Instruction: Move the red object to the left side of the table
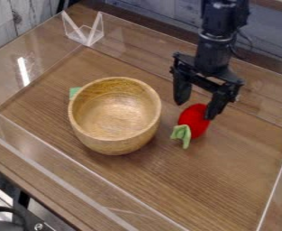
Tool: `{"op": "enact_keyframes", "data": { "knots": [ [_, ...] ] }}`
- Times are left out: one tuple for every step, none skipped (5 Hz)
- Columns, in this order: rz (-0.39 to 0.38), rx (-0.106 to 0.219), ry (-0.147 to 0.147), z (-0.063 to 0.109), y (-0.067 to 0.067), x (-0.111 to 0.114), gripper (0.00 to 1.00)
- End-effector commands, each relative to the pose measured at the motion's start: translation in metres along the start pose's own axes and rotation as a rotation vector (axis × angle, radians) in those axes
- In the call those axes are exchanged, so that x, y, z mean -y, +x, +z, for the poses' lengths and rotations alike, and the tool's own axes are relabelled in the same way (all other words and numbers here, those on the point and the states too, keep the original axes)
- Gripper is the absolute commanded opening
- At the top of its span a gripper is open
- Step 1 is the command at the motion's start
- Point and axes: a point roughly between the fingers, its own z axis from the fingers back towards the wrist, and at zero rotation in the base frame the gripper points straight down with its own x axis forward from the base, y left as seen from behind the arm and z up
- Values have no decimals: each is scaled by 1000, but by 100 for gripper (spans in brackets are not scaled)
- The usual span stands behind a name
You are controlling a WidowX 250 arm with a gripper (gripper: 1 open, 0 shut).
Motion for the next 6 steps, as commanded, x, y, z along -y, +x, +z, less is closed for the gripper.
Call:
{"op": "enact_keyframes", "data": {
  "knots": [
    [-81, 54, 5, 10, 15, -9, 100],
    [-72, 54, 5, 8, 16, -11, 100],
    [-62, 56, 4, 6, 16, -13, 100],
    [-95, 55, 8, 2, 14, -14, 100],
    [-127, 53, 11, -2, 12, -16, 100],
    [-151, 55, 15, -4, 10, -17, 0]
  ]
}}
